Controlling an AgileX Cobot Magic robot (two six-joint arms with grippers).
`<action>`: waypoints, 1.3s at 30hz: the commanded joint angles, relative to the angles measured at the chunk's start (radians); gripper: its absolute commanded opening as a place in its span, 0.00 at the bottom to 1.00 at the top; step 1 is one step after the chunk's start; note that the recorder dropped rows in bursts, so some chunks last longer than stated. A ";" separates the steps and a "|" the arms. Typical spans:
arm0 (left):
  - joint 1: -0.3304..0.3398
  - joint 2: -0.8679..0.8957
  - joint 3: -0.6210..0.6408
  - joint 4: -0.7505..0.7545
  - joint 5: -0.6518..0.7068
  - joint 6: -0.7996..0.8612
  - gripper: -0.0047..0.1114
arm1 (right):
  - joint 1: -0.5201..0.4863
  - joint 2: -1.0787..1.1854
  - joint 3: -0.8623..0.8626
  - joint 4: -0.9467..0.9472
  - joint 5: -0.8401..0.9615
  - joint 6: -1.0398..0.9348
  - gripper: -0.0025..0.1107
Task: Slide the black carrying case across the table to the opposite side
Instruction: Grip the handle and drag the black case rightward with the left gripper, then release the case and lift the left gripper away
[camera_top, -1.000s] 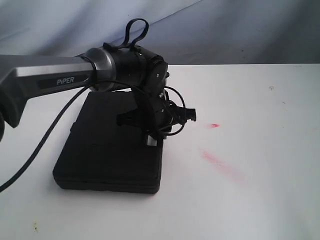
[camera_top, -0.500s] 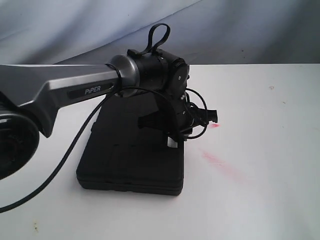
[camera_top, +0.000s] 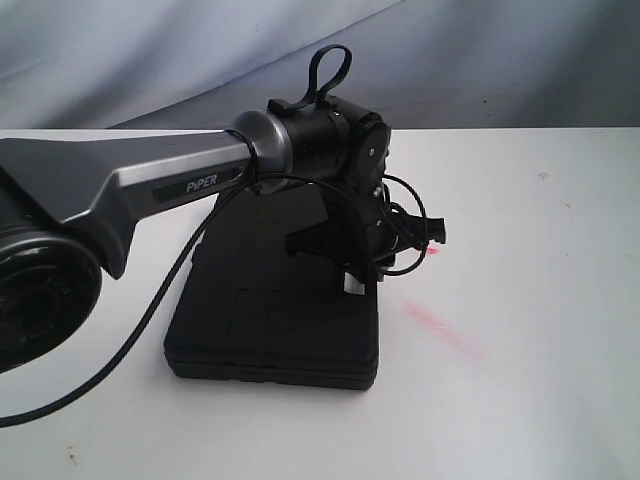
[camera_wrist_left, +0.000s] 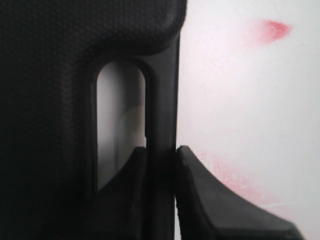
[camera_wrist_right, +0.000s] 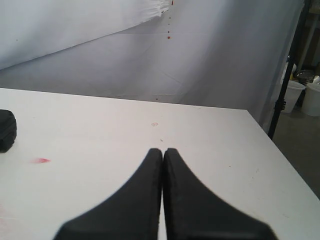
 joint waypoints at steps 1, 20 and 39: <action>-0.007 -0.004 -0.013 0.000 -0.019 -0.011 0.06 | -0.007 -0.007 0.004 -0.012 0.000 -0.006 0.02; -0.007 -0.008 -0.056 0.181 -0.041 0.017 0.34 | -0.007 -0.007 0.004 -0.012 0.000 -0.006 0.02; -0.023 -0.397 0.308 0.292 -0.558 0.394 0.04 | -0.007 -0.007 0.004 -0.012 0.000 -0.006 0.02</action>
